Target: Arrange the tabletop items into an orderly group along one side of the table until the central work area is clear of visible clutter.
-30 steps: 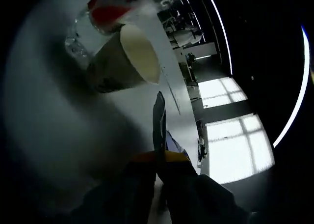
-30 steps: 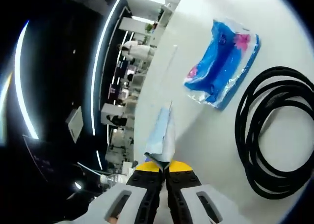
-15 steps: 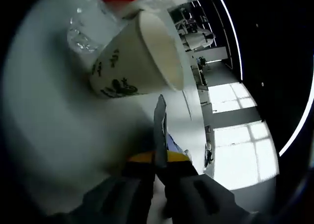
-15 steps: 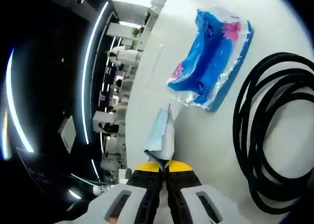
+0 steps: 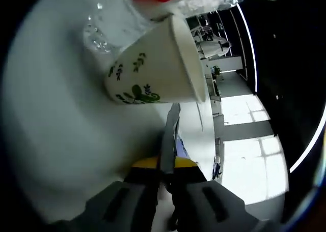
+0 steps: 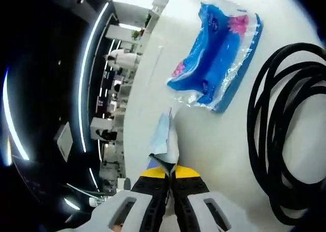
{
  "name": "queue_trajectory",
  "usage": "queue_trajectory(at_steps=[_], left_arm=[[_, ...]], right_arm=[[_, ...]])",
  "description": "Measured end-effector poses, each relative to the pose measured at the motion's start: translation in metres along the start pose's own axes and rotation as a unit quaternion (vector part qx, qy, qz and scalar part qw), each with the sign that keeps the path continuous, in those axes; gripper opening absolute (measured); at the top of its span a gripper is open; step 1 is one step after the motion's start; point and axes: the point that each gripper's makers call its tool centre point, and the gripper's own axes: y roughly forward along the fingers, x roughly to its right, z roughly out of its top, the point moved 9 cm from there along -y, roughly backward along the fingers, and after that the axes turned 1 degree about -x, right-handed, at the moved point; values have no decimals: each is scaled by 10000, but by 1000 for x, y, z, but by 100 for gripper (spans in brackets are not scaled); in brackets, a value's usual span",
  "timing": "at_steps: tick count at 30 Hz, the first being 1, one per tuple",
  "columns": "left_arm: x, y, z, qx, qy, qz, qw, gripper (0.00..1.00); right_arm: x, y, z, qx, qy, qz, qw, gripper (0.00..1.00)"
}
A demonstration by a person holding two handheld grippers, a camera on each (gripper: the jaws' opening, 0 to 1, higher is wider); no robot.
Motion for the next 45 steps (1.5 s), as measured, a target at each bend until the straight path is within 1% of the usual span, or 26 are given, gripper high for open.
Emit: queue_trajectory(at_steps=[2, 5, 7, 8, 12, 14, 17, 20, 21, 22, 23, 26, 27, 29, 31, 32, 34, 36, 37, 38, 39, 41, 42, 43, 44, 45], left_arm=[[-1, 0, 0, 93, -77, 82, 9999, 4], [-1, 0, -1, 153, -146, 75, 9997, 4], [0, 0, -1, 138, -133, 44, 9998, 4], [0, -1, -2, 128, -106, 46, 9999, 4], [1, -5, -3, 163, 32, 44, 9999, 5], [1, -6, -3, 190, 9, 37, 9998, 5], [1, -8, -1, 222, -41, 92, 9997, 7], [5, -10, 1, 248, 63, 117, 9996, 12], [5, -11, 1, 250, 133, 129, 9995, 15], [5, -12, 2, 232, 260, 139, 9993, 19], [6, -14, 3, 224, 356, 160, 9990, 24], [8, -20, 2, 215, 422, 166, 9987, 34], [8, -22, 2, 224, 434, 139, 9987, 35], [9, -28, 2, 206, 477, 73, 9986, 35], [9, -35, 1, 169, 622, 40, 9979, 34], [8, -37, 1, 166, 705, 74, 9973, 35], [8, -44, 1, 172, 1002, 118, 9948, 36], [10, -49, 0, 83, 1277, 68, 9918, 38], [11, -54, -1, 22, 1521, 55, 9884, 39], [12, -57, -1, 2, 1684, 54, 9857, 40], [13, -62, -2, 5, 1846, 91, 9828, 41], [13, -70, -1, 41, 1913, 99, 9815, 44], [13, -73, -1, 38, 1968, 103, 9804, 47], [13, -76, -1, 45, 2045, 124, 9788, 50], [13, -80, 3, 191, 2246, 87, 9742, 54], [14, -84, 4, 227, 2364, 36, 9714, 58]], right_arm=[[0, 2, 2, 97, 7, -11, 10000, 0], [-4, 6, 2, 71, 8, 30, 10000, 0], [-5, 6, 3, 35, -8, -9, 10000, 0], [-5, 6, 3, 25, 71, -19, 10000, 0], [-6, 6, 2, 127, 131, 33, 9998, 0], [-7, 5, 1, 176, 95, 39, 9998, 0], [-9, 6, -1, 238, 23, -38, 9997, 4], [-14, 6, -2, 226, -165, -16, 9996, 13], [-19, 4, -3, 192, -308, -17, 9993, 18], [-20, 3, -3, 159, -420, -45, 9990, 25], [-22, 3, -3, 140, -565, -78, 9983, 29], [-27, 1, -3, 114, -880, -9, 9961, 42], [-28, 0, -3, 86, -977, 13, 9952, 46], [-31, -4, -3, 33, -1181, 119, 9929, 52], [-33, -9, -2, -8, -1453, 157, 9893, 58], [-34, -12, -1, 7, -1620, 174, 9866, 62], [-35, -16, -2, -88, -1763, 186, 9841, 71], [-38, -21, -3, -185, -1990, 269, 9794, 71], [-42, -25, -4, -229, -2200, 388, 9745, 71], [-43, -28, -4, -259, -2320, 418, 9715, 71], [-45, -31, -4, -305, -2532, 429, 9660, 72], [-46, -39, -3, -339, -2804, 460, 9582, 75], [-46, -42, -3, -320, -2883, 484, 9558, 76], [-46, -48, -2, -280, -2897, 520, 9553, 77], [-45, -52, -2, -275, -2894, 544, 9553, 77], [-43, -58, 0, -268, -2903, 583, 9548, 78]])
